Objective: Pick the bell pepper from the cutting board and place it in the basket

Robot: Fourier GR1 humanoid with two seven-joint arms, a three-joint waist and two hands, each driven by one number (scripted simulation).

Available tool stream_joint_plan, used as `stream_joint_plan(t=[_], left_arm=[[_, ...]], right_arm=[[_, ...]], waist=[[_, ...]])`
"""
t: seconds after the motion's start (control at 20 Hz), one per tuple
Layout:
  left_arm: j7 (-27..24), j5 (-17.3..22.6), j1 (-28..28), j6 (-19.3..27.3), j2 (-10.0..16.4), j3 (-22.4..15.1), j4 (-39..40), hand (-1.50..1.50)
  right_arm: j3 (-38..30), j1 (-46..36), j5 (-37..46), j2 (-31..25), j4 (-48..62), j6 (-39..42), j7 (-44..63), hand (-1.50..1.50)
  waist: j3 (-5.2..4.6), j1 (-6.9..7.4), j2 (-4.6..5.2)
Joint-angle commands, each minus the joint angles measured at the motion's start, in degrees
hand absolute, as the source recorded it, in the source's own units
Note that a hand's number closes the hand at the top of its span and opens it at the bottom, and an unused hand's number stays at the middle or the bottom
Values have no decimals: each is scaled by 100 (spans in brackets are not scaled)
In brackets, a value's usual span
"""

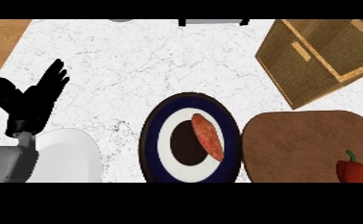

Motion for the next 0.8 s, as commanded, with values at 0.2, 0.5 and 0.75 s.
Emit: stream_joint_plan(t=[0.2, 0.5, 0.75], left_arm=[[-36, -347, 257, 121, -301, -75, -364, 0], [-197, -259, 135, -211, -327, 93, -26, 0], [79, -372, -112, -252, -253, 271, 74, 0]], right_arm=[[168, 74, 1959, 1543, -327, -127, -1308, -150], [1143, -376, 3091, 2269, 300, -1027, -1994, -150], [1811, -342, 4080, 2706, 478, -1465, -2274, -150]], waist=[[0, 94, 12], [-2, 161, 28], [-4, 130, 27]])
